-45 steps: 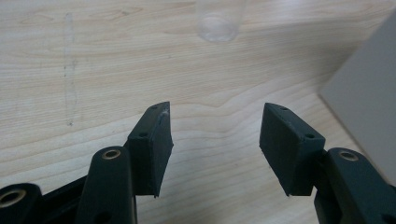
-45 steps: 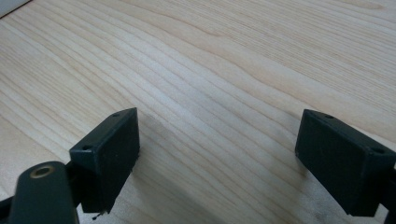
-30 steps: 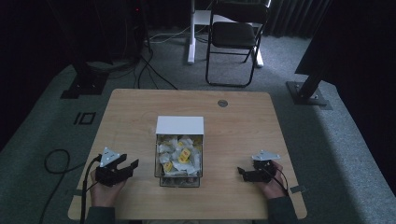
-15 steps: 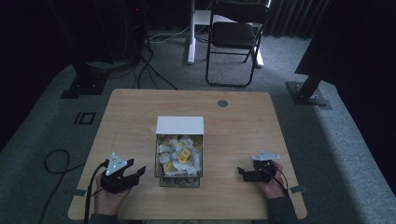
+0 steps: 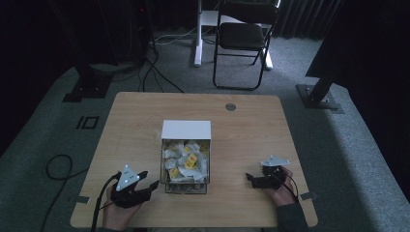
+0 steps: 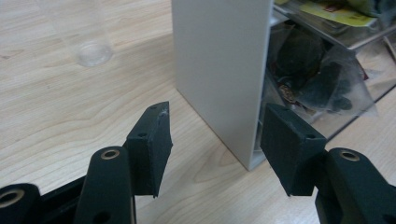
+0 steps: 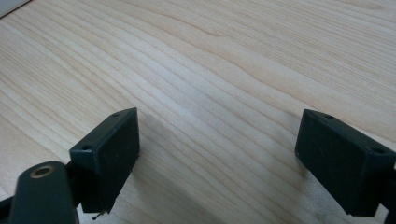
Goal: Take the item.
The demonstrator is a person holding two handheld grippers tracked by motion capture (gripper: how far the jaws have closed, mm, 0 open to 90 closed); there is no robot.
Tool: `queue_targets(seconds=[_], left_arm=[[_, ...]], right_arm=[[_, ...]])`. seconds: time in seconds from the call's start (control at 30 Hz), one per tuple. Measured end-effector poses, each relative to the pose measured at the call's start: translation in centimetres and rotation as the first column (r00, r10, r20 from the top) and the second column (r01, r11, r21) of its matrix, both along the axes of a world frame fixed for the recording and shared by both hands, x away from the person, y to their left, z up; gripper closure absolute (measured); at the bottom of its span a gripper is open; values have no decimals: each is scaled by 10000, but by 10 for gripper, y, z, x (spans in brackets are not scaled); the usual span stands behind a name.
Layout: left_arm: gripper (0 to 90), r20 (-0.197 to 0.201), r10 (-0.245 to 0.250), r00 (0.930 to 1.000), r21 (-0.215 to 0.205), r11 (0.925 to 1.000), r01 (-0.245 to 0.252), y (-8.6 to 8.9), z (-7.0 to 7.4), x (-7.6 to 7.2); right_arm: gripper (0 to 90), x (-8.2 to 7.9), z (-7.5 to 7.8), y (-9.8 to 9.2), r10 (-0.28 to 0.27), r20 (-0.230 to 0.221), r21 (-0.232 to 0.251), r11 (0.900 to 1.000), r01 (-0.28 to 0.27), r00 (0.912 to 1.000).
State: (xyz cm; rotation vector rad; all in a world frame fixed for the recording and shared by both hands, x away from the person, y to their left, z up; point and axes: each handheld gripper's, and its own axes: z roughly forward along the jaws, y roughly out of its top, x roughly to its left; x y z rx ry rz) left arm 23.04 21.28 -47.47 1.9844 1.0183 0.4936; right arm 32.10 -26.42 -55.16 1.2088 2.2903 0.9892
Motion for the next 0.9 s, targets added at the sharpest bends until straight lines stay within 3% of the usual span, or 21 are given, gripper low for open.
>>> queue_targets(seconds=[0.47,0.9], left_arm=[[443,191,-546,9983,-242,9982,550,-18,1,-21],[457,291,-1033,9942,-361,9939,1043,-34,-4,-32]], right_arm=[[137,0,0,0,-1,-1,3,10000,1,10000],[137,0,0,0,-2,-4,2,10000,2,10000]])
